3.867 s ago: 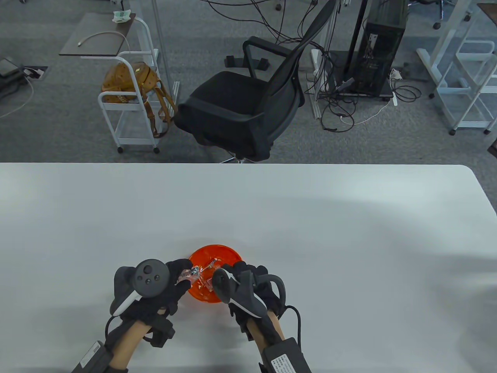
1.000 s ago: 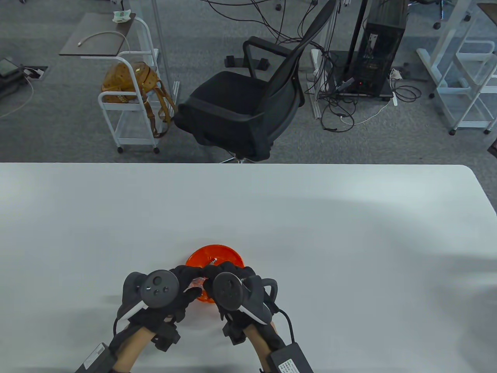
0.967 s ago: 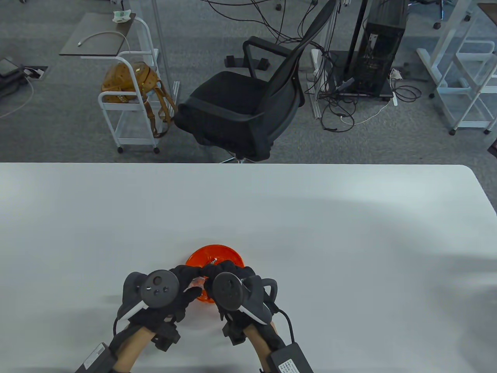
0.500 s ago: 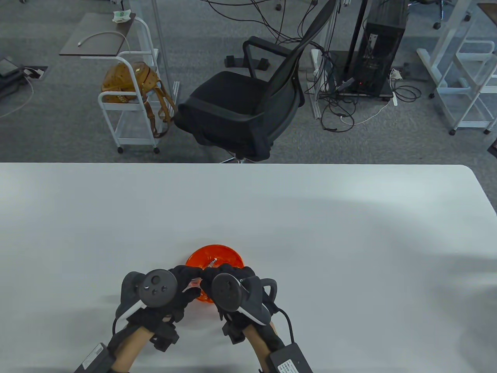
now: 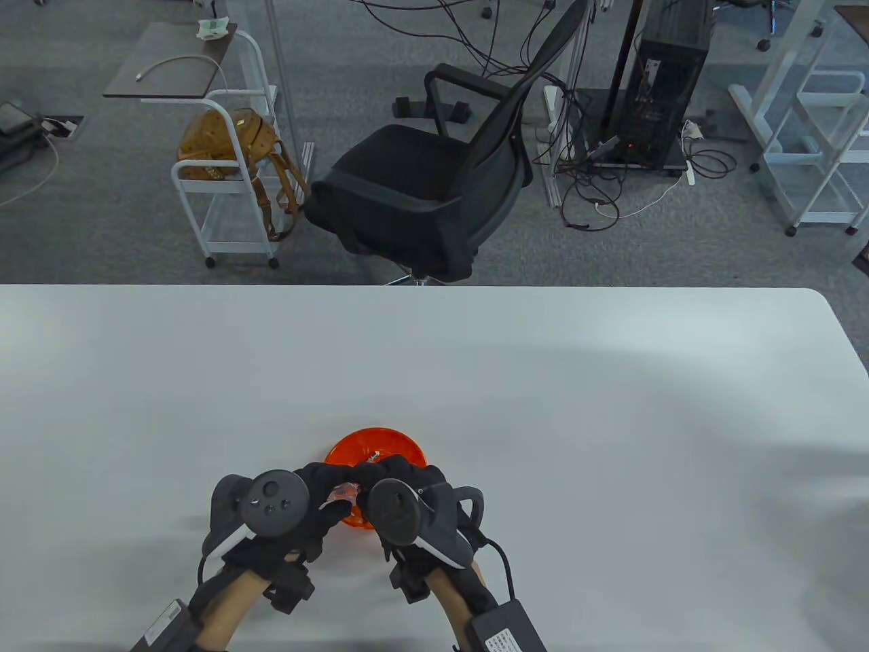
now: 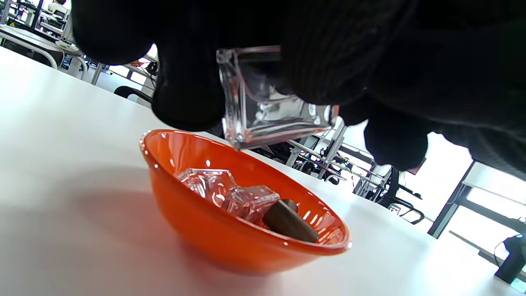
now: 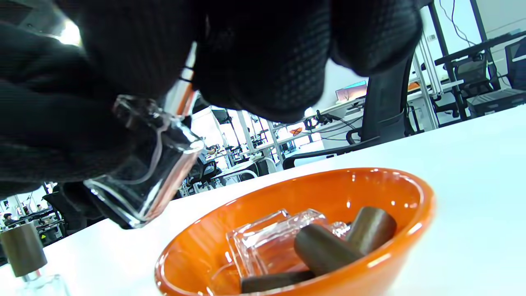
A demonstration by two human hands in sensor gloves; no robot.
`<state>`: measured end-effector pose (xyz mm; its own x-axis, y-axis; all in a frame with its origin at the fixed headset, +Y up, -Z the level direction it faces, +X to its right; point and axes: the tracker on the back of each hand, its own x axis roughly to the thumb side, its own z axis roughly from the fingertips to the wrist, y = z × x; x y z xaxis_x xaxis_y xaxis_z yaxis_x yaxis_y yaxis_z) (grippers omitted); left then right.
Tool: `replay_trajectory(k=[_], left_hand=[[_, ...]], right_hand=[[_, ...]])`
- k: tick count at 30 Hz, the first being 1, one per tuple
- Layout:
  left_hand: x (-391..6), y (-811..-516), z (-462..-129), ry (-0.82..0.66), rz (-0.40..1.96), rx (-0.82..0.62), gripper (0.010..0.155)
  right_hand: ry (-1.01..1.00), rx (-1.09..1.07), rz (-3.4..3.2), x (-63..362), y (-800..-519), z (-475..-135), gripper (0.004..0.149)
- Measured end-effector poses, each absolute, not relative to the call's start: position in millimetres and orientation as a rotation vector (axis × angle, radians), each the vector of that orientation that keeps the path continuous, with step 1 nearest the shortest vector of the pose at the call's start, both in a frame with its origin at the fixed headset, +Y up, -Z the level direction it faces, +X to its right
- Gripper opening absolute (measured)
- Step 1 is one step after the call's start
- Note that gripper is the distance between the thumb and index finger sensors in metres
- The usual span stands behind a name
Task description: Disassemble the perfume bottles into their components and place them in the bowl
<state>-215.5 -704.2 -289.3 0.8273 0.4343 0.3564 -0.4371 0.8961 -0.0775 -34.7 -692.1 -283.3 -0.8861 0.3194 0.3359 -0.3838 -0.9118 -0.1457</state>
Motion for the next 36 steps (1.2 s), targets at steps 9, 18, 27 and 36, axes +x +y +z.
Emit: replay_trajectory(k=[9, 18, 27, 36], left_hand=[[-215.5, -703.2, -289.3, -0.376, 0.465, 0.010, 0.054], [-214.5, -703.6, -288.1, -0.380, 0.465, 0.008, 0.054], [-212.3, -704.3, -292.0, -0.384, 0.461, 0.001, 0.054], [-214.5, -701.2, -286.8, -0.383, 0.460, 0.015, 0.054]], right_hand=[[-0.298, 0.426, 2.717, -34.0, -691.5, -283.5, 0.044], [-0.295, 0.417, 2.719, -34.7, -690.4, -283.6, 0.042], [-0.279, 0.422, 2.723, -31.8, -691.4, -286.6, 0.045], [-0.288, 0.446, 2.711, -31.8, -689.1, -283.7, 0.044]])
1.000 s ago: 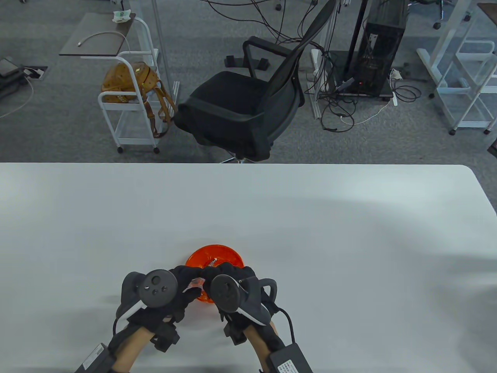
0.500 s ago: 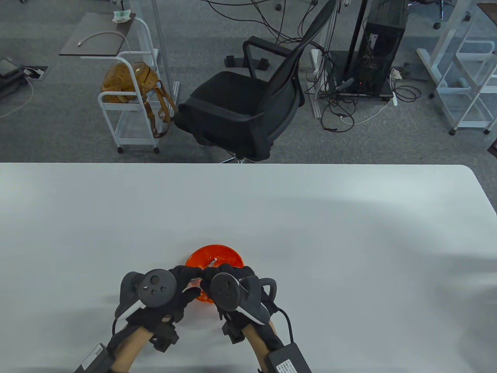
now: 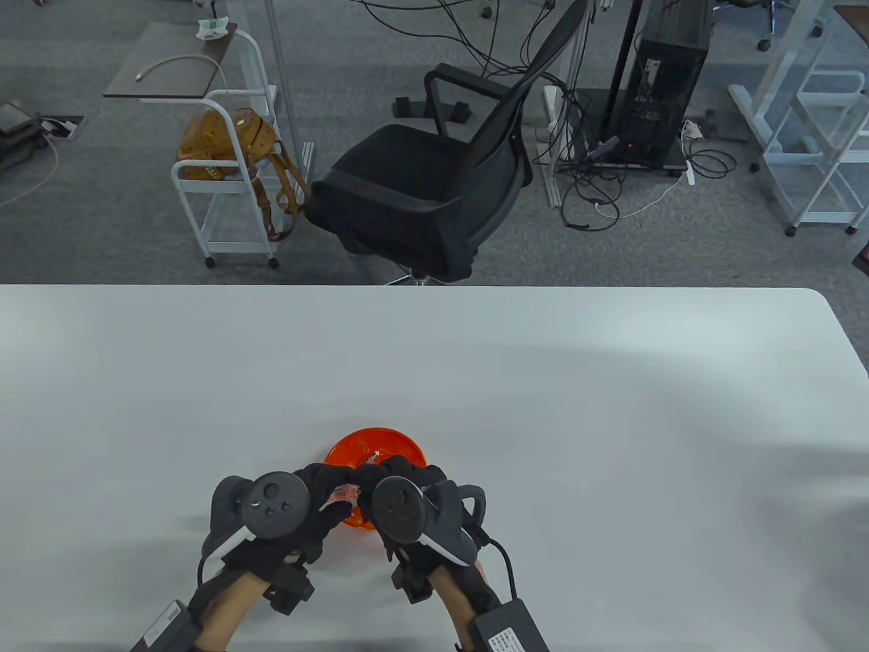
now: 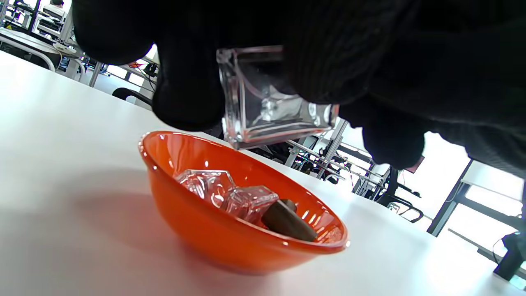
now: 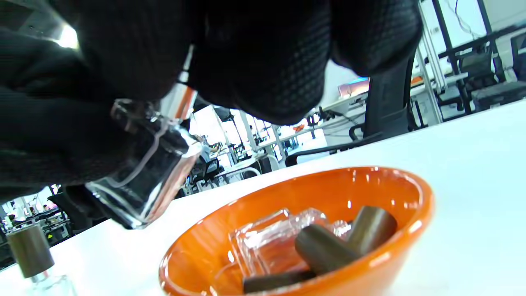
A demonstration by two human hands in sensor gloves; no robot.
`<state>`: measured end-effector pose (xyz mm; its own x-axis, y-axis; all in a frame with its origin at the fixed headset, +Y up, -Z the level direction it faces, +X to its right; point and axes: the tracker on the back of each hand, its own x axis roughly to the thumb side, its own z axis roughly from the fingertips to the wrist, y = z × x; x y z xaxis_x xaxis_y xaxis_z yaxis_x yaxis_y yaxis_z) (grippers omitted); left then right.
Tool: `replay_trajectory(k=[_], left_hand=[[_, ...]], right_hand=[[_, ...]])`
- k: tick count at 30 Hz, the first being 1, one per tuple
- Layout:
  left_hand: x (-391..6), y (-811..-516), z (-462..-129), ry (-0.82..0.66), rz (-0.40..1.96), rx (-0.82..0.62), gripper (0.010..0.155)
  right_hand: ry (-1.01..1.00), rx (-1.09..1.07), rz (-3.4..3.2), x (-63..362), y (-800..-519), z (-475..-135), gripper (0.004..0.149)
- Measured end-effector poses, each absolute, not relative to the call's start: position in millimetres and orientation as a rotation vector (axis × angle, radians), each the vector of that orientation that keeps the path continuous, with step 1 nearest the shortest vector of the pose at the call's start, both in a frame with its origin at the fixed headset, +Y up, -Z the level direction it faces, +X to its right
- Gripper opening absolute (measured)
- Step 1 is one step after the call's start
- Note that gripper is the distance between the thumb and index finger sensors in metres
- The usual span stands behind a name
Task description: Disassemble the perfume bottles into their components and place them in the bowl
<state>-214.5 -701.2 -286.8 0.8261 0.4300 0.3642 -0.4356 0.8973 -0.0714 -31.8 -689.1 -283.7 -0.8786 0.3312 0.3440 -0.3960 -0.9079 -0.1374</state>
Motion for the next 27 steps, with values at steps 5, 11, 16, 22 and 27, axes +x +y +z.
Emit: replay_trajectory(k=[5, 11, 16, 22, 27], left_hand=[[-211.4, -701.5, -288.0, -0.385, 0.449, 0.014, 0.054], [-212.4, -702.4, -286.3, -0.391, 0.437, -0.001, 0.054], [-213.2, -700.2, -288.2, -0.381, 0.461, 0.018, 0.054], [-213.7, -699.5, -286.2, -0.384, 0.454, 0.020, 0.054], [-215.6, -700.1, -287.6, -0.381, 0.460, 0.018, 0.054]], right_hand=[[-0.274, 0.454, 2.719, -31.1, -690.3, -284.4, 0.047], [-0.253, 0.448, 2.705, -31.1, -690.6, -284.9, 0.042], [-0.260, 0.448, 2.698, -29.7, -690.1, -285.0, 0.046], [-0.240, 0.437, 2.666, -28.0, -690.4, -285.6, 0.045], [-0.290, 0.438, 2.686, -30.4, -689.0, -284.3, 0.044]])
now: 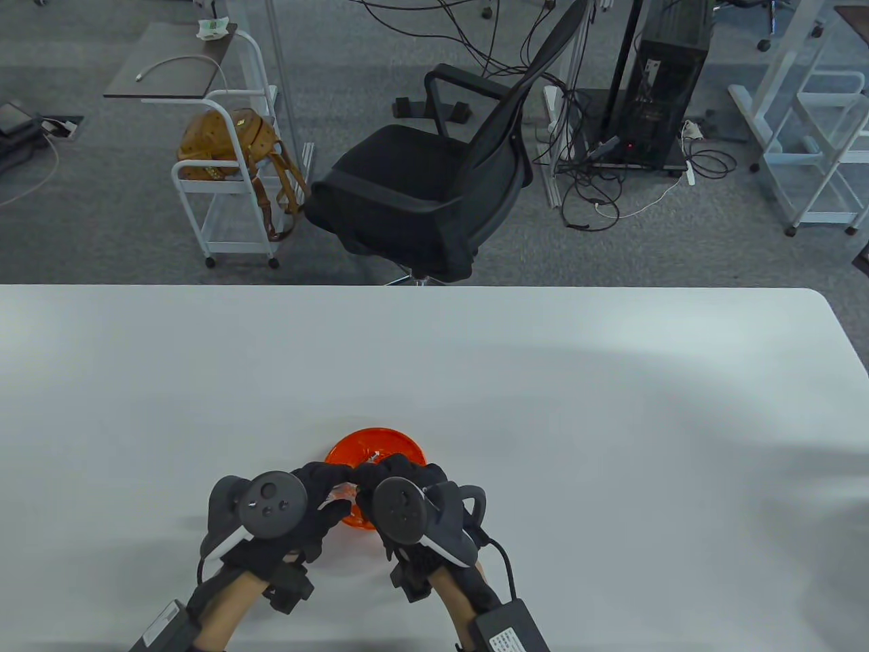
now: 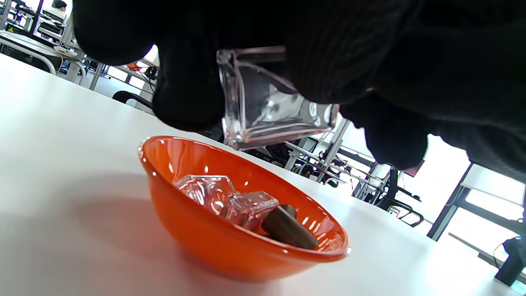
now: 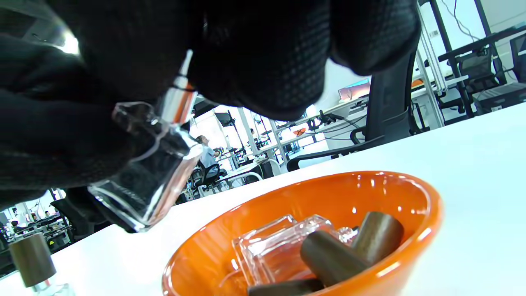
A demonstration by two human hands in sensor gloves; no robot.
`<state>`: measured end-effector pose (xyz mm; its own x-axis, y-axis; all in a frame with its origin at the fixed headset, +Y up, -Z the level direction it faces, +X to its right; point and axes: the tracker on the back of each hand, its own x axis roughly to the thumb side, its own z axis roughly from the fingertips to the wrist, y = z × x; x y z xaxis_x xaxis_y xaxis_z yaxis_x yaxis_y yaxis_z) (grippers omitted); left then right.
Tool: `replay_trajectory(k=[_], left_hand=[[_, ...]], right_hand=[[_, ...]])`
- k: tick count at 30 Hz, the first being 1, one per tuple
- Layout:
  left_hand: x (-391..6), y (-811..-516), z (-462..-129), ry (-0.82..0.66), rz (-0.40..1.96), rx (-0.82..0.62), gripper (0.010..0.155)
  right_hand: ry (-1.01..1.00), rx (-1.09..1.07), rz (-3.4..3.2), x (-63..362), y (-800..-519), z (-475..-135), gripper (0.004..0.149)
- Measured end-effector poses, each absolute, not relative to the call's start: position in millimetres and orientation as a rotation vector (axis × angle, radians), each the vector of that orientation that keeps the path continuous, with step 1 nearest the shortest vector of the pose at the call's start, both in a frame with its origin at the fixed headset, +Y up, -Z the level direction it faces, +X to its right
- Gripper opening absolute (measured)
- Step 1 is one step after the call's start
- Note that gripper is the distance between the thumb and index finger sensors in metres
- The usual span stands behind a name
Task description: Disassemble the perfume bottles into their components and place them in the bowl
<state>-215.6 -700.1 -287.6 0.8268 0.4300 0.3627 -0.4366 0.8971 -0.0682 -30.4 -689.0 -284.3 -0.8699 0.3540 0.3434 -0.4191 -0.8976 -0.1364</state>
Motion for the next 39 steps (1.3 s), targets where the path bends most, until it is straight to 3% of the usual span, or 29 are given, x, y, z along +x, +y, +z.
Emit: replay_trajectory(k=[39], left_hand=[[-216.5, -701.8, -288.1, -0.384, 0.478, 0.007, 0.054]], right_hand=[[-0.296, 0.442, 2.706, -32.5, -691.1, -283.5, 0.043]])
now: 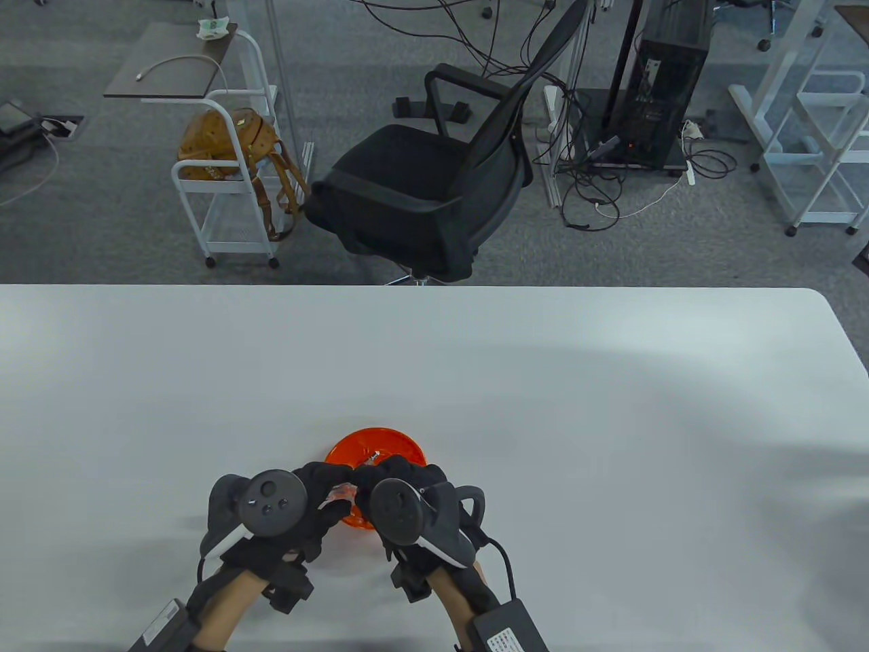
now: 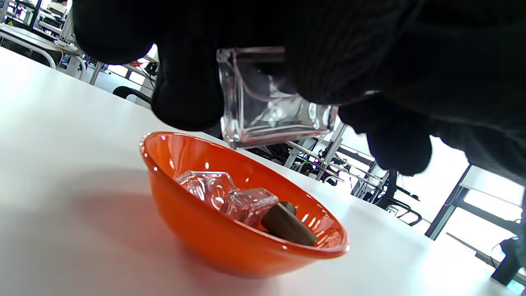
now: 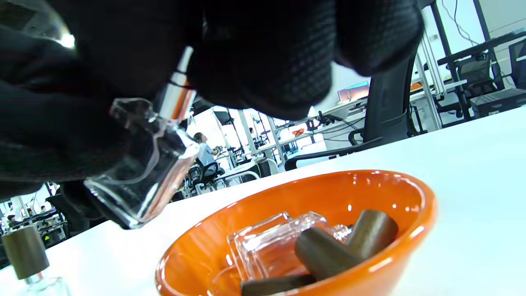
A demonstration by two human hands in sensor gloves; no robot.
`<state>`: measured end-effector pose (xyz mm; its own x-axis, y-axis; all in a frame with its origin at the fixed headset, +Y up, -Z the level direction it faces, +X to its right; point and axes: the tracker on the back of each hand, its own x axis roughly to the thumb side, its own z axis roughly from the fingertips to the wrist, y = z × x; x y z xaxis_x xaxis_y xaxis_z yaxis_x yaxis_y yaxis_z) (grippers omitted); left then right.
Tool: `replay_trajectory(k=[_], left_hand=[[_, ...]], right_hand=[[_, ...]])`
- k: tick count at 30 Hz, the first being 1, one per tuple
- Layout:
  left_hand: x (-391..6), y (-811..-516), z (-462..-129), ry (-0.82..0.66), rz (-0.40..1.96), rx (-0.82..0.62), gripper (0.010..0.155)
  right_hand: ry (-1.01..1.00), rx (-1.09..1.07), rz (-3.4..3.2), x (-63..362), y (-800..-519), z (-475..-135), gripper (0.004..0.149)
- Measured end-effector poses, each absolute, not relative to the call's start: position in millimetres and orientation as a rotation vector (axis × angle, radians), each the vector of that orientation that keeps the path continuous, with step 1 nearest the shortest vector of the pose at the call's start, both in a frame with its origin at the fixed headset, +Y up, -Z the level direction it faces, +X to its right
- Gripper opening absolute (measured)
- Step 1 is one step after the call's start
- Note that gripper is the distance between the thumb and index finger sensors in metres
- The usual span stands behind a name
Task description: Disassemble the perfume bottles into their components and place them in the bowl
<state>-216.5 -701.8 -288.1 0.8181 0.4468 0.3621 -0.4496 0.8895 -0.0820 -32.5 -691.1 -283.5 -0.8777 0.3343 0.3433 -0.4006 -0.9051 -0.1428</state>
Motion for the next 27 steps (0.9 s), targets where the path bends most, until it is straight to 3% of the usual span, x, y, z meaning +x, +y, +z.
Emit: replay_trajectory(k=[6, 11, 15, 21, 27], left_hand=[[-213.9, -702.1, -287.6, -0.388, 0.461, 0.007, 0.054], [-213.3, -702.3, -287.1, -0.395, 0.450, -0.004, 0.054], [-211.7, -701.4, -287.2, -0.389, 0.440, 0.015, 0.054], [-213.7, -702.5, -287.0, -0.394, 0.451, -0.004, 0.054], [-213.6, -700.5, -286.6, -0.384, 0.450, 0.017, 0.054]], right_hand=[[-0.249, 0.459, 2.709, -32.4, -692.5, -284.0, 0.047], [-0.255, 0.429, 2.692, -29.5, -693.5, -286.1, 0.041], [-0.241, 0.459, 2.703, -31.1, -692.9, -284.8, 0.047], [-0.263, 0.436, 2.692, -31.4, -693.5, -285.0, 0.039], [-0.263, 0.443, 2.697, -32.2, -692.1, -284.0, 0.045]])
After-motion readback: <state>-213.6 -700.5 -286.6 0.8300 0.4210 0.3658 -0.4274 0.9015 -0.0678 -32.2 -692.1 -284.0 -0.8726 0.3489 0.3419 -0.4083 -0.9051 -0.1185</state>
